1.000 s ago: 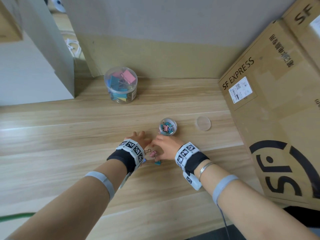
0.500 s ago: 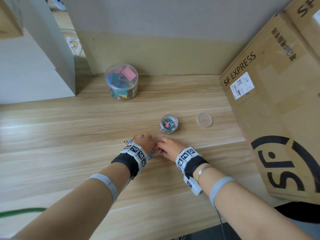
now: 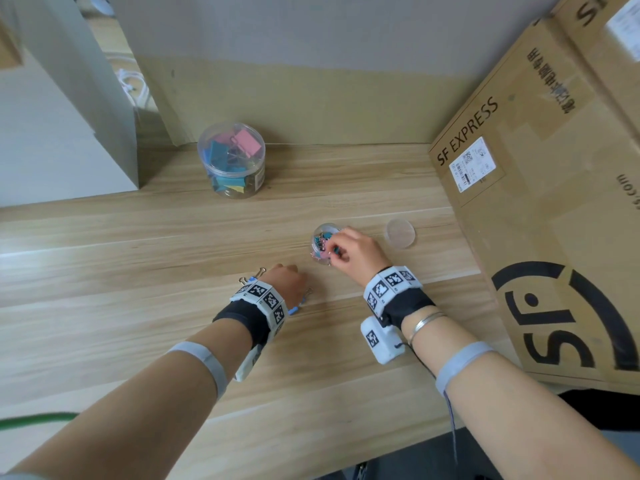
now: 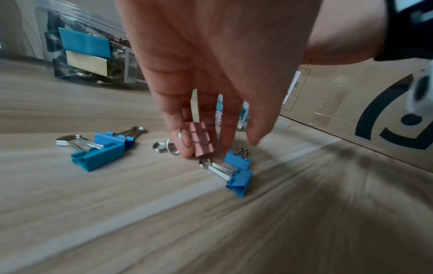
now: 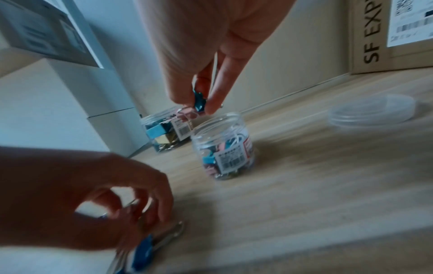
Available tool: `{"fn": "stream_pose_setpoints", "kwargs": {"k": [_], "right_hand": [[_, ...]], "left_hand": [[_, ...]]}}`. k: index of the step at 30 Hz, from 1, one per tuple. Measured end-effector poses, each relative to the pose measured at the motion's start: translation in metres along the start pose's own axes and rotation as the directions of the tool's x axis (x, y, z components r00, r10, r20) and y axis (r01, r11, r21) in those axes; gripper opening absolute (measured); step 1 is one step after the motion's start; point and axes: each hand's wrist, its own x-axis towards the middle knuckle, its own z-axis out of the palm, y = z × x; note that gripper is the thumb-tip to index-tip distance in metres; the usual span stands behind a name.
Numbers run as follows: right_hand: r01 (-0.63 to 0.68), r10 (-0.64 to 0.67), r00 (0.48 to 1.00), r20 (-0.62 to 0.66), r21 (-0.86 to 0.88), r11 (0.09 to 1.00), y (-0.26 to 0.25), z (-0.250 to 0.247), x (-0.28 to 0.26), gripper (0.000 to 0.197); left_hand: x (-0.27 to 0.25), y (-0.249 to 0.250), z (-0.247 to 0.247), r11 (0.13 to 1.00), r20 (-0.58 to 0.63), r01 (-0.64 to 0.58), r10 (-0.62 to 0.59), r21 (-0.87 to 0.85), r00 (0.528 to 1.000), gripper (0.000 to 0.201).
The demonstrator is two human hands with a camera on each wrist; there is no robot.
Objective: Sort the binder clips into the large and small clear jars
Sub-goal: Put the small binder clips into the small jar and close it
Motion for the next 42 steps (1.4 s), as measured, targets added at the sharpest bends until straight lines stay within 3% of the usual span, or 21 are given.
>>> {"fn": "stream_pose_setpoints", "kwargs": {"k": [2, 5, 14, 22, 24, 27, 30, 37, 42], "right_hand": [[-0.041, 0.040, 0.998, -0.042, -0.015, 0.999, 0.004, -0.006, 0.009, 0.007], [-0.091, 0.092, 0.996, 0.008, -0.045, 0.995, 0.007, -0.007, 0.017, 0.012], [-0.158, 0.159, 0.987, 0.003, -0.043, 0.986, 0.019, 0.001, 0.006, 0.022], [-0.301, 0.287, 0.944, 0.165, 0.067, 0.951, 0.024, 0.008, 0.012, 0.075], [-0.295, 0.277, 0.943, 0.185, 0.074, 0.953, 0.023, 0.011, 0.013, 0.073], [-0.287, 0.272, 0.952, 0.141, 0.097, 0.953, 0.021, 0.011, 0.012, 0.052], [-0.284, 0.273, 0.958, 0.091, 0.148, 0.947, 0.021, 0.008, 0.011, 0.041], [-0.336, 0.323, 0.940, 0.115, 0.132, 0.932, 0.026, 0.000, 0.006, 0.050], [-0.299, 0.289, 0.952, 0.104, 0.095, 0.950, 0.028, -0.001, 0.005, 0.047]], "left_hand": [[0.003, -0.002, 0.005, 0.999, 0.011, -0.034, 0.033, 0.010, 0.999, 0.037], [0.008, -0.005, 0.014, 0.994, 0.044, -0.082, 0.079, 0.067, 0.996, 0.056], [0.015, -0.007, 0.028, 0.999, -0.083, -0.054, 0.054, 0.006, 0.995, 0.027], [0.018, -0.006, 0.012, 0.989, -0.121, -0.060, 0.044, -0.135, 0.992, 0.018], [0.014, -0.003, -0.003, 0.982, -0.179, -0.076, 0.044, -0.172, 0.983, 0.018], [0.013, 0.005, -0.029, 0.971, -0.292, -0.135, 0.073, -0.198, 0.954, 0.018], [0.022, 0.013, -0.049, 0.972, -0.318, -0.173, 0.115, -0.162, 0.941, 0.021], [0.043, 0.018, -0.054, 0.978, -0.307, -0.117, 0.058, -0.175, 0.950, 0.023], [0.041, 0.010, -0.048, 0.896, -0.384, -0.181, 0.013, -0.406, 0.923, 0.026]]}}
